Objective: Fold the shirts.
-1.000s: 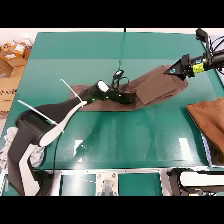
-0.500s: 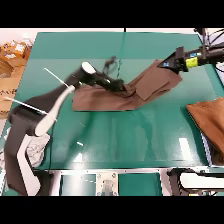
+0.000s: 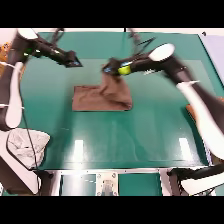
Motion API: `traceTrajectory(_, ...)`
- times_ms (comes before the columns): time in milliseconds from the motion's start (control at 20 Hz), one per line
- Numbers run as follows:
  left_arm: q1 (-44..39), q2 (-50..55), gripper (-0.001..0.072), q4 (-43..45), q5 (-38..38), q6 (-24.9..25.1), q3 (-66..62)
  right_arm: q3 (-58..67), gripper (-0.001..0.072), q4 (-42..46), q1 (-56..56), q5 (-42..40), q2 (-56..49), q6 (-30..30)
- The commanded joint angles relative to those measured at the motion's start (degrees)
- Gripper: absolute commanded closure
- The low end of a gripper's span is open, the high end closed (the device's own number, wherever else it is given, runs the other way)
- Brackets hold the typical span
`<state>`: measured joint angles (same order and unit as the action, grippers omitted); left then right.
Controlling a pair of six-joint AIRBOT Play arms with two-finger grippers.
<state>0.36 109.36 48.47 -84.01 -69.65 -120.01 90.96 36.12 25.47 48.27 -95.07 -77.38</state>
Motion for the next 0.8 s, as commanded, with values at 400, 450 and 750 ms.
traceTrajectory(400, 6.7, -2.7, 0.0684, 15.6, -1.0, -6.8, 1.1, 5.2, 0.0692, -2.1, 6.2, -8.3, -14.0, 0.0)
traceTrajectory(450, 6.7, -2.7, 0.0685, 15.7, -0.9, -6.7, 2.1, 5.2, 0.0692, 0.2, 2.6, -3.8, -13.0, -0.1)
traceTrajectory(750, 6.7, -2.8, 0.0685, 16.4, -0.6, -6.4, 2.9, -2.0, 0.0693, 16.2, -18.6, 11.4, -4.3, -8.1)
